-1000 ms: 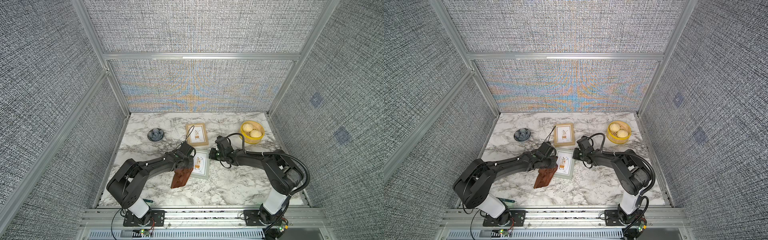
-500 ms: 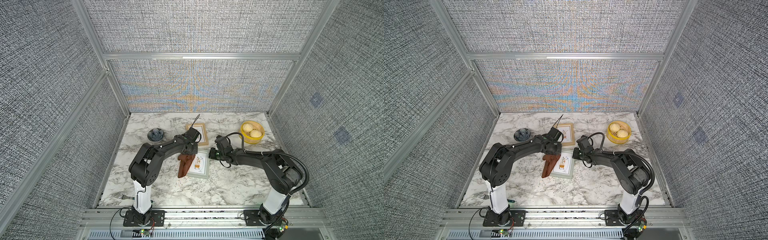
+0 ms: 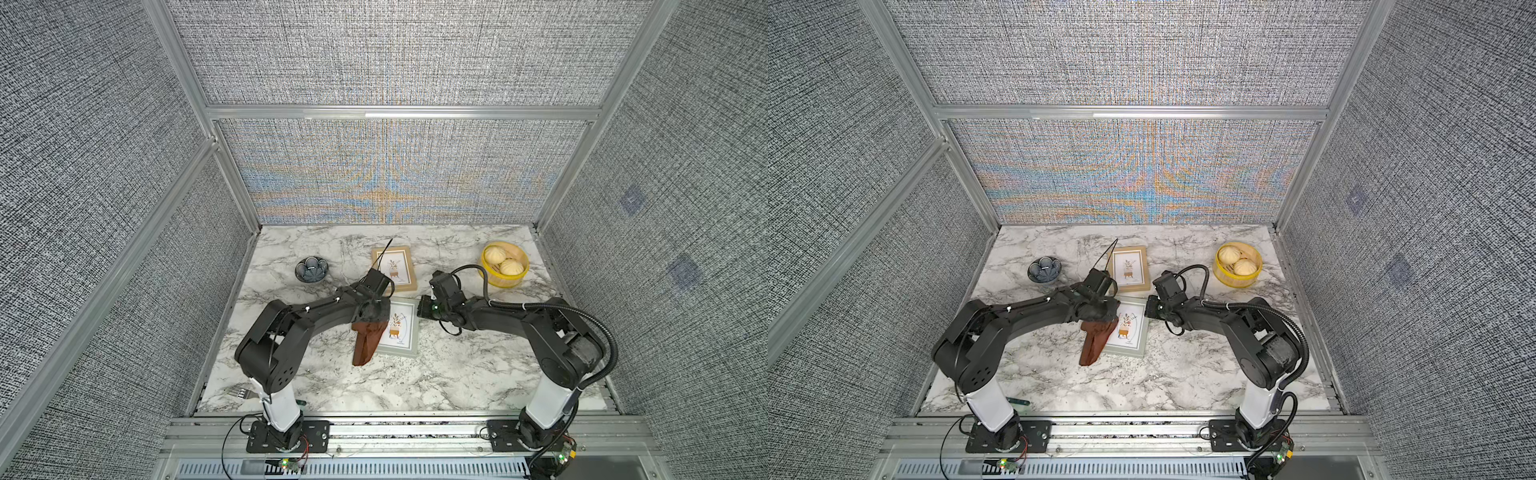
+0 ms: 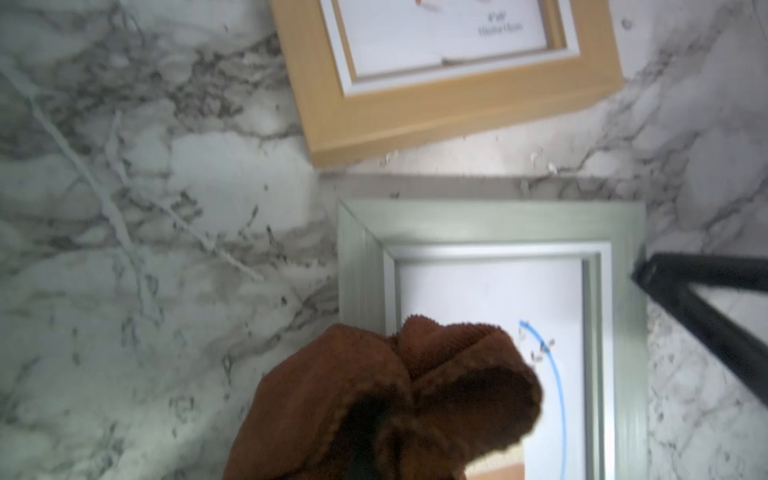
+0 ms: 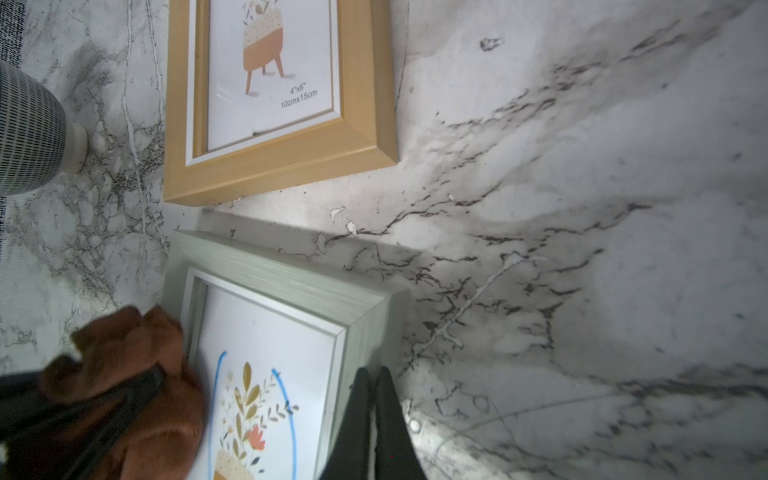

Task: Wipe the picture frame with a cloth
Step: Wipe the dirt from the picture frame, then adjust the cleaning item.

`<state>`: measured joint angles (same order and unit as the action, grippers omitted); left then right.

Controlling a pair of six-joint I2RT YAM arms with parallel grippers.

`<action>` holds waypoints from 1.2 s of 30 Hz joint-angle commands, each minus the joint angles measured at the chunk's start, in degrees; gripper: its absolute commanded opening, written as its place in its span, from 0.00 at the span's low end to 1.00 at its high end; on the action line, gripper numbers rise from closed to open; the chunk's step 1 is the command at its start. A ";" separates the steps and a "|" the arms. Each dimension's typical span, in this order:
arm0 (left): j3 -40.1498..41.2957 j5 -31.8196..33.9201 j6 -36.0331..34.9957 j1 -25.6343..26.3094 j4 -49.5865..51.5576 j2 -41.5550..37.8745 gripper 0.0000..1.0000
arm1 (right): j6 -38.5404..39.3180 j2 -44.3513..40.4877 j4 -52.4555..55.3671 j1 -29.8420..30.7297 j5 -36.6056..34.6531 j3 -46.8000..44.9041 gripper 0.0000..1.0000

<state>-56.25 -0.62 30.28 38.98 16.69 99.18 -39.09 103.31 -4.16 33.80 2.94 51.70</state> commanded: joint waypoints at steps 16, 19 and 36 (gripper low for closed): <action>-5.25 9.05 4.88 1.14 33.93 -21.14 0.00 | 4.75 -5.35 20.14 0.12 2.55 3.15 0.18; -10.49 9.87 4.87 0.77 33.64 -20.28 0.00 | 5.58 -8.82 20.24 -0.05 4.70 4.76 0.32; -10.81 -10.85 18.65 -0.42 -5.98 -19.32 0.00 | -11.18 -28.92 -12.80 -6.90 35.42 -6.68 0.90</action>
<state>-67.64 -4.10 43.83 38.81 22.57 79.18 -41.98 75.26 -3.51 27.29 30.15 46.92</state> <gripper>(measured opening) 0.089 0.895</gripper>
